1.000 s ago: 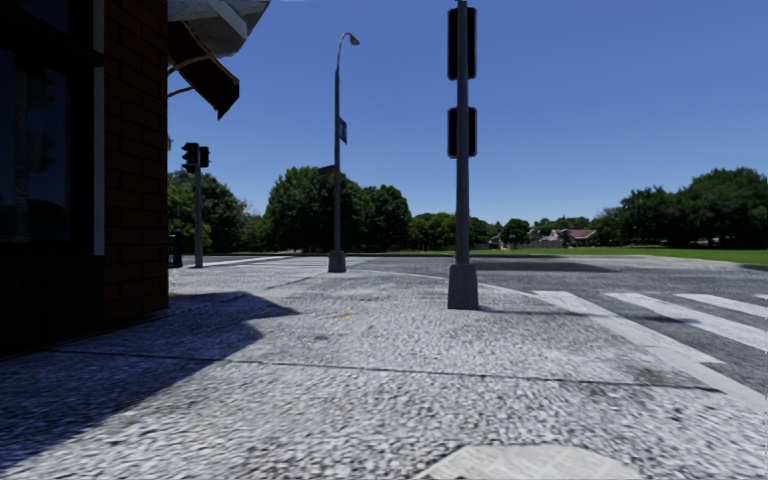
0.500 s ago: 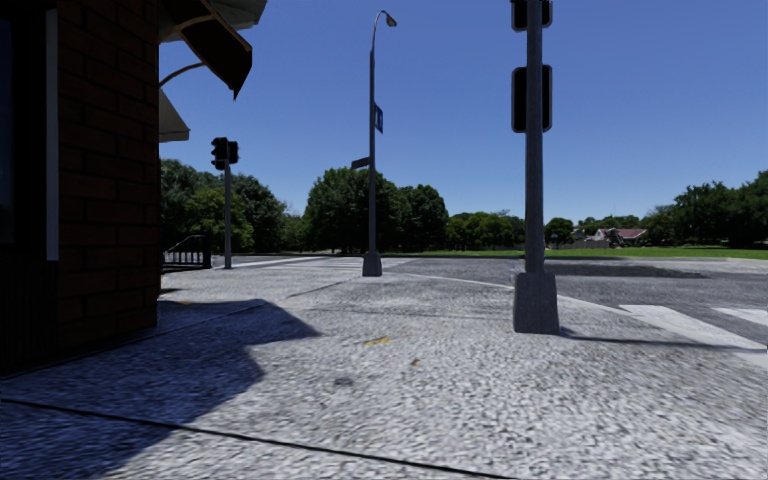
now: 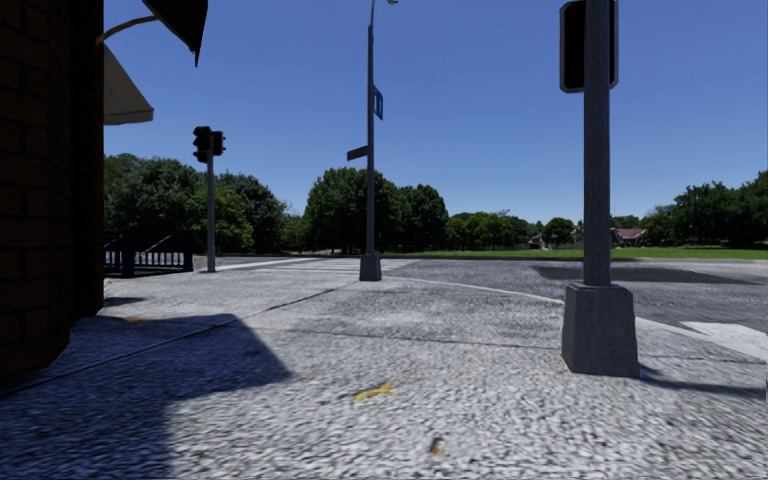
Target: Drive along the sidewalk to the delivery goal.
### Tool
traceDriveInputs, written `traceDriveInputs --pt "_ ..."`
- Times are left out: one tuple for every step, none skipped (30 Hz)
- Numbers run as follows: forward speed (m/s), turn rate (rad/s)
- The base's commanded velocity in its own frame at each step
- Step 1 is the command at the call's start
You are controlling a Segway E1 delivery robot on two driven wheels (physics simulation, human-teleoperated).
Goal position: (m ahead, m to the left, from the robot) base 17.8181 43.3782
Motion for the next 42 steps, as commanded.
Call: traceDriveInputs --pt "2.00 0.00" --pt "2.00 0.00" --pt "2.00 0.00" --pt "2.00 0.00" --pt "2.00 0.00" --pt "2.00 0.00" --pt "2.00 0.00" --pt "2.00 0.00" --pt "2.00 0.00" --pt "2.00 0.00" --pt "2.00 0.00" --pt "2.00 0.00" --pt "2.00 0.00" --pt "2.00 0.00" --pt "2.00 0.00" --pt "2.00 0.00" --pt "2.00 0.00" --pt "2.00 0.00" --pt "2.00 0.00" --pt "2.00 0.06" --pt "2.00 0.15" --pt "2.00 0.15" --pt "2.00 0.26" --pt "2.00 0.36" --pt "2.00 0.40" --pt "2.00 0.40" --pt "2.00 0.51" --pt "2.00 0.62" --pt "2.00 0.66" --pt "2.00 0.66" --pt "2.00 0.67" --pt "2.00 0.67" --pt "2.00 0.67" --pt "2.00 0.67" --pt "2.00 0.67" --pt "2.00 0.68" --pt "2.00 0.68" --pt "2.00 0.68" --pt "2.00 0.68" --pt "2.00 0.68" --pt "2.00 0.68" --pt "2.00 0.68"
